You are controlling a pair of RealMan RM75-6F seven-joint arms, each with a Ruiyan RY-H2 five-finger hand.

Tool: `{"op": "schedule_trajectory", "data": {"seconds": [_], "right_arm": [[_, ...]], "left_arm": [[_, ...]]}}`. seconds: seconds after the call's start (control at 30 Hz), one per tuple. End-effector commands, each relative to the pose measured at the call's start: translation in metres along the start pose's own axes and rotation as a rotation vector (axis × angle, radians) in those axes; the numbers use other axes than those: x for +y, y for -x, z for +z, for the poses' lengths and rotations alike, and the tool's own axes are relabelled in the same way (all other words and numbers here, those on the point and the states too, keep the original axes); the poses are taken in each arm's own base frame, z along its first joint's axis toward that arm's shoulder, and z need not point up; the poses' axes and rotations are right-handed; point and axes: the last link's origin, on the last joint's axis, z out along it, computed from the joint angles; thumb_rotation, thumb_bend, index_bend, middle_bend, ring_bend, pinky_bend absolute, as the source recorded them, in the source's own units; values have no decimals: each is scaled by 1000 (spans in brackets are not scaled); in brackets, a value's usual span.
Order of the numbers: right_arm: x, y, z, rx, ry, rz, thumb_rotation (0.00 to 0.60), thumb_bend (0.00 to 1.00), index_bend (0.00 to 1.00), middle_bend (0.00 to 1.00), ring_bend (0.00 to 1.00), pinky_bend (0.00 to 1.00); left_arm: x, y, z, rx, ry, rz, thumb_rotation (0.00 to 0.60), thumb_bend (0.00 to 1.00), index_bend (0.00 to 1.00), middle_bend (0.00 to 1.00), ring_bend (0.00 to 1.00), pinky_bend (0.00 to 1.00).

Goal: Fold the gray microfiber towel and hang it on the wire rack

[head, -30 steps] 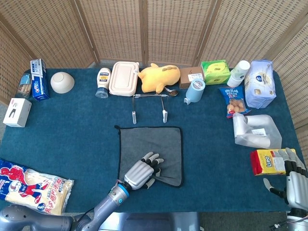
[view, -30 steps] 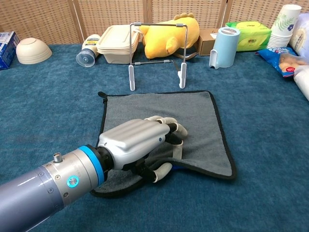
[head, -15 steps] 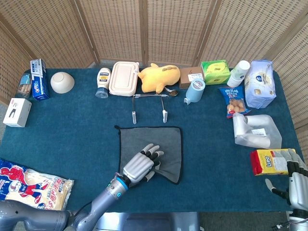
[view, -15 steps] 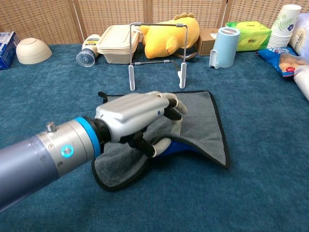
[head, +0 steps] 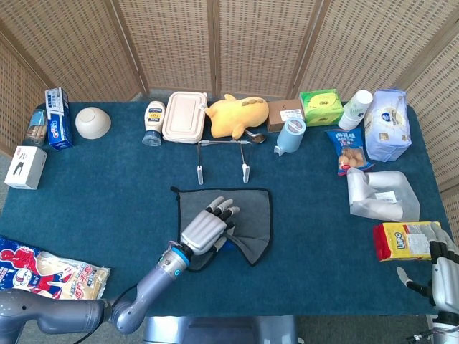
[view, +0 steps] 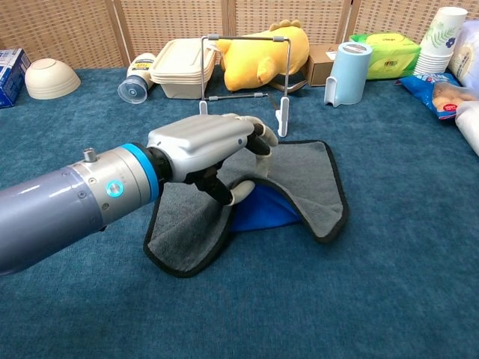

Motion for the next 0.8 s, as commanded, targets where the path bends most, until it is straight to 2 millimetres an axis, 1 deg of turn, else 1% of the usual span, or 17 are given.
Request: {"op": "schedule_trajectory", "data": {"seconds": [0.03,0.43,0.63,0.8], "right_arm": [[0,0,0,-2,1,0,600,212,59,11,0,0],[3,0,-1,-1,12,-4,600,212,60,11,0,0],[4,-1,-1,0,17,-6,600,212,60,11,0,0],[5,-2,-2,2,24,-9,600,213,60,10,0,0]], "left_arm": [[-8,-2,11,-1,-24,15,600,597,528,155,0,0],[-28,-8,44,7,-78,78,600,586,514,139,0,0],[-33,-8,61,12,-94,97,600,584,507,134,0,0],[-36,-5,69,6,-107,105,600,575,495,123,0,0]]}}
